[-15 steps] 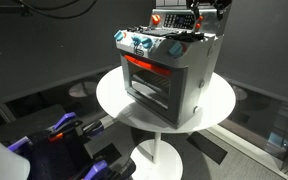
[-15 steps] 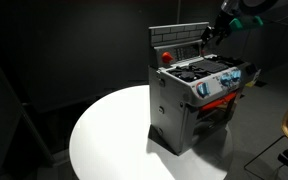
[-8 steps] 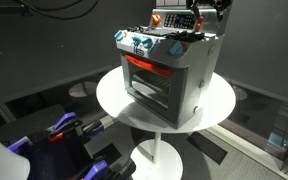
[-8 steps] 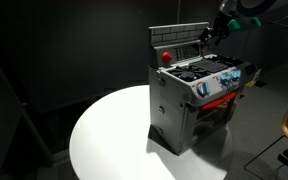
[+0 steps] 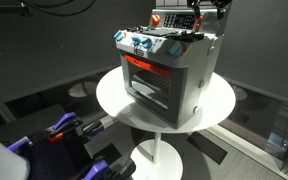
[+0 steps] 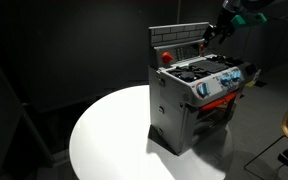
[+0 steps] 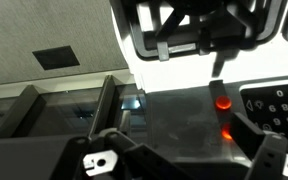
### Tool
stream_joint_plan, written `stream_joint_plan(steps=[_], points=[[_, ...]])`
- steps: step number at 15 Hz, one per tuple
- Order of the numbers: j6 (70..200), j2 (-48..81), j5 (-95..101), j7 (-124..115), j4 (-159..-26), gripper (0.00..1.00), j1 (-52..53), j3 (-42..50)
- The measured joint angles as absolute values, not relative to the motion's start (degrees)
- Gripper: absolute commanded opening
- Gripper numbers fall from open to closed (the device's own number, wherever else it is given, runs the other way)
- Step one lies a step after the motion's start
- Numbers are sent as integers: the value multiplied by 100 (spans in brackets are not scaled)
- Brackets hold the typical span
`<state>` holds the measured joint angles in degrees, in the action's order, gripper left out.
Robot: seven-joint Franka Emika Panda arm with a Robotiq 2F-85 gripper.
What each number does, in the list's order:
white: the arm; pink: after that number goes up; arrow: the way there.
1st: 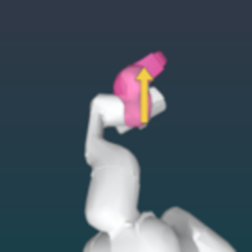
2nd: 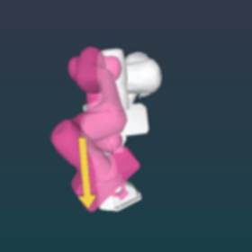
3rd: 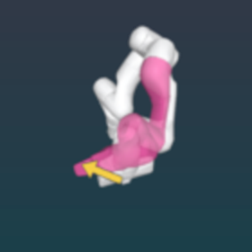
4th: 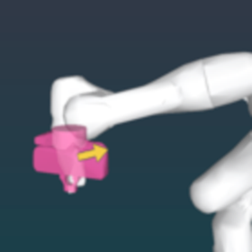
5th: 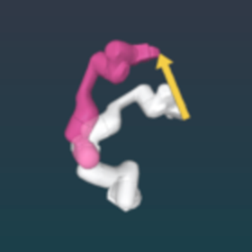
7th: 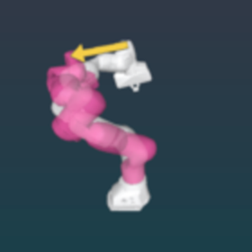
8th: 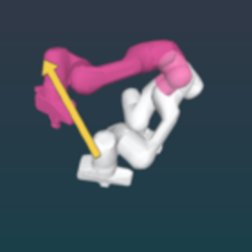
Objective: Press the top right orange button on the stove
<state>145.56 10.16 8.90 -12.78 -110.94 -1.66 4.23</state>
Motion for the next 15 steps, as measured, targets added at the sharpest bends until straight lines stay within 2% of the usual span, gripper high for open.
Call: stream_joint_plan(steps=[15], points=[[11349,-196,462,-1110,-11430,100,-167,348]])
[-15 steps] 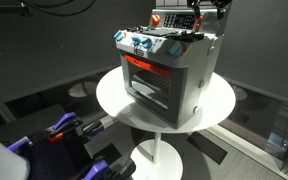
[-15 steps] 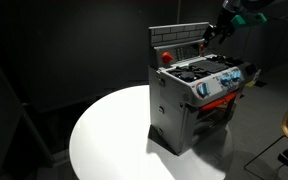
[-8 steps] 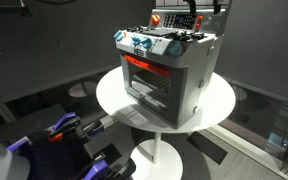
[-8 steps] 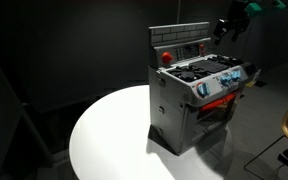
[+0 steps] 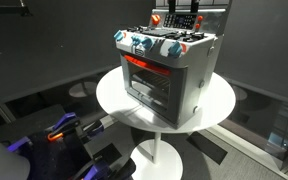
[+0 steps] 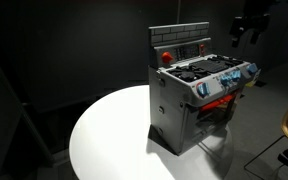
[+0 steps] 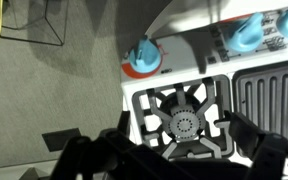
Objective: Press the top right orange button on the stove
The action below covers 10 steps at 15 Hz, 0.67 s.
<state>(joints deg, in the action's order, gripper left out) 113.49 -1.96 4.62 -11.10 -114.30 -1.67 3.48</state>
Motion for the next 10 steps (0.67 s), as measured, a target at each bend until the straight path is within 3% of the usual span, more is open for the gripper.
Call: stream_joint_plan(steps=[10], points=[[10176,-933,347,-1024,-11695,100,-167,293]])
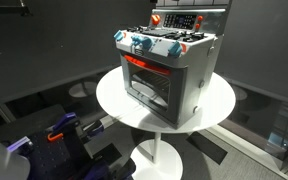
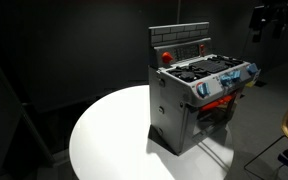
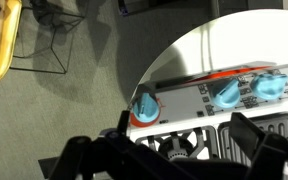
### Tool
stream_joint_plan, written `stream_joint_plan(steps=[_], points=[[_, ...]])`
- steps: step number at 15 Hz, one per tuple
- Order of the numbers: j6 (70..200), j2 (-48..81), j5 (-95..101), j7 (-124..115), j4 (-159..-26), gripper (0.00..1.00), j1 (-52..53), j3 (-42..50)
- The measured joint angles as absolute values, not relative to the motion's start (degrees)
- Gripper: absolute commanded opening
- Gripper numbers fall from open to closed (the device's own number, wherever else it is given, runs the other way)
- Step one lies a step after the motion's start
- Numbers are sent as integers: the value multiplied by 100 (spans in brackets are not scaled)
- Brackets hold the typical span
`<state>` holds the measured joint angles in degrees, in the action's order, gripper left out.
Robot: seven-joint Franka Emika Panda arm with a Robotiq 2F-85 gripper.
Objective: Press the top right orange button on the stove
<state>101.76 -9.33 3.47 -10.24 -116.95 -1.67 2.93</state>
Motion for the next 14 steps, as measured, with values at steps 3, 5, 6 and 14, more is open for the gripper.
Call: stream_joint_plan(steps=[3,5,6,14], points=[[10181,-1222,347,-1024,-11881,100,-167,276],[10183,-1379,347,-1024,-11982,100,-167,273],[10185,-1437,347,-1024,-12024,100,-167,273],[10186,-1503,347,-1024,-12134,100,-167,273]])
